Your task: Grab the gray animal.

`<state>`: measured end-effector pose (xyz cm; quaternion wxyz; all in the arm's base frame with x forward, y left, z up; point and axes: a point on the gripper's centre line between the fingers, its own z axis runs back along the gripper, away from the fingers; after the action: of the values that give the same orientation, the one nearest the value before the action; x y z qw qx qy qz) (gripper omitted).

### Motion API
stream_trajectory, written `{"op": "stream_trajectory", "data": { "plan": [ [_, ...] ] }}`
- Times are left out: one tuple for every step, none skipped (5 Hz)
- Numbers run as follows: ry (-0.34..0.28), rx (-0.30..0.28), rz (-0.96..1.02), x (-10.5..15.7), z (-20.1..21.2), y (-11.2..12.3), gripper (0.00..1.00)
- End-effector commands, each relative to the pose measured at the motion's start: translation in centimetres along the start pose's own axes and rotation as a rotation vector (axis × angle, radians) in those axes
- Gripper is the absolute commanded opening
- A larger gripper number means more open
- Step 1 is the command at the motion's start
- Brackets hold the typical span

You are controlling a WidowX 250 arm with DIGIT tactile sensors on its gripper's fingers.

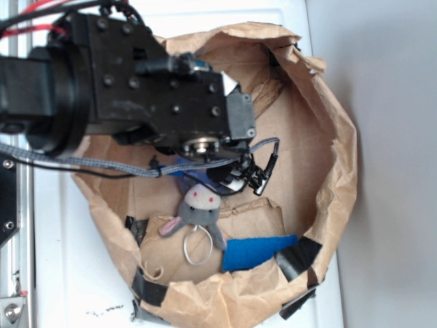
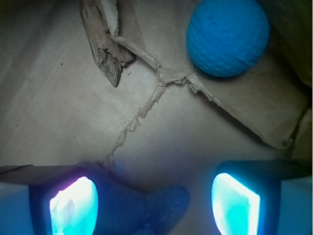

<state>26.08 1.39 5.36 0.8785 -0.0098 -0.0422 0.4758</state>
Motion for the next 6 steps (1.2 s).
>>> {"op": "stream_trajectory", "data": {
  "plan": [
    [-0.023,-0.037,-0.044,2.2,-0.1,-2.3,1.0],
    [0.009,-0.052,-0.005,3.1,0.2,-3.0,1.0],
    [0.045,-0.057,0.002,3.6,1.1,-3.7,1.0],
    [0.033,-0.06,-0.019,3.8,1.5,-3.6,1.0],
    [0.019,-0.061,-0.042,3.8,1.2,-2.7,1.0],
    [0.029,-0.062,-0.062,3.2,1.6,-2.0,1.0]
  ]
}}
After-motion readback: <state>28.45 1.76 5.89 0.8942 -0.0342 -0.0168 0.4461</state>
